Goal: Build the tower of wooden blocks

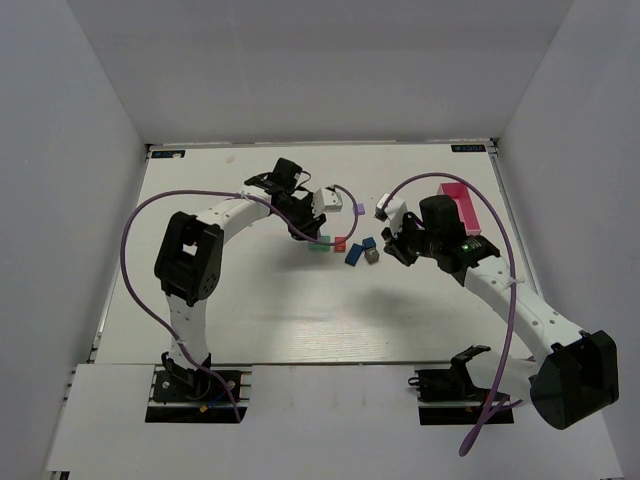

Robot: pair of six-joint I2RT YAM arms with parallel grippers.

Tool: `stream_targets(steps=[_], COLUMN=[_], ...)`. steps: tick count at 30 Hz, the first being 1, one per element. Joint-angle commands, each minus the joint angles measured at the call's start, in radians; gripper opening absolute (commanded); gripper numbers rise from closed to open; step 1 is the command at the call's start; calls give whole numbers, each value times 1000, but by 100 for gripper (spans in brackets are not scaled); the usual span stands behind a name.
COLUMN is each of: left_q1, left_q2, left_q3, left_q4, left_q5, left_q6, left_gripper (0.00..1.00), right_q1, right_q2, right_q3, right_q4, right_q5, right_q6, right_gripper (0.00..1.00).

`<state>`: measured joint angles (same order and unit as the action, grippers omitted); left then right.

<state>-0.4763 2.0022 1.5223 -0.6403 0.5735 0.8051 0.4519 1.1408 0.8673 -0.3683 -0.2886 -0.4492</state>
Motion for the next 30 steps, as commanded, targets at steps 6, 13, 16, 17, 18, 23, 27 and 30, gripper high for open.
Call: stream_targets(steps=[6,13,16,17,18,23,27,30], left_q1=[-1,-1,-1,-1,8,8,8,8], left_q2=[-74,-65,-65,-65,-65,-65,-65,-65], left_q3=[-30,-19,-19,-19,-19,-28,-28,-37], left_q4=[25,16,16,16,16,16,16,25], left_q5=[62,62,62,62,62,62,62,62], left_q6=[66,75,75,75,75,75,75,75], left_gripper=[7,8,8,9,9,11,16,19], right_q1=[1,-1,-1,1,-1,-1,-2,-2], right_q2=[4,4,2,5,5,7,7,7], right_q3=[-2,-4,-2,-4,-4,-1,-2,-2], right_q4=[-7,-11,-14,-11,-8,-11,-11,-11], right_q5=[-15,-17,-20,-20,-20,-18,-21,-21], right_q6=[-2,-3,-3,-8,-6,-5,-3,-5], right_gripper=[18,18,18,18,18,18,18,18])
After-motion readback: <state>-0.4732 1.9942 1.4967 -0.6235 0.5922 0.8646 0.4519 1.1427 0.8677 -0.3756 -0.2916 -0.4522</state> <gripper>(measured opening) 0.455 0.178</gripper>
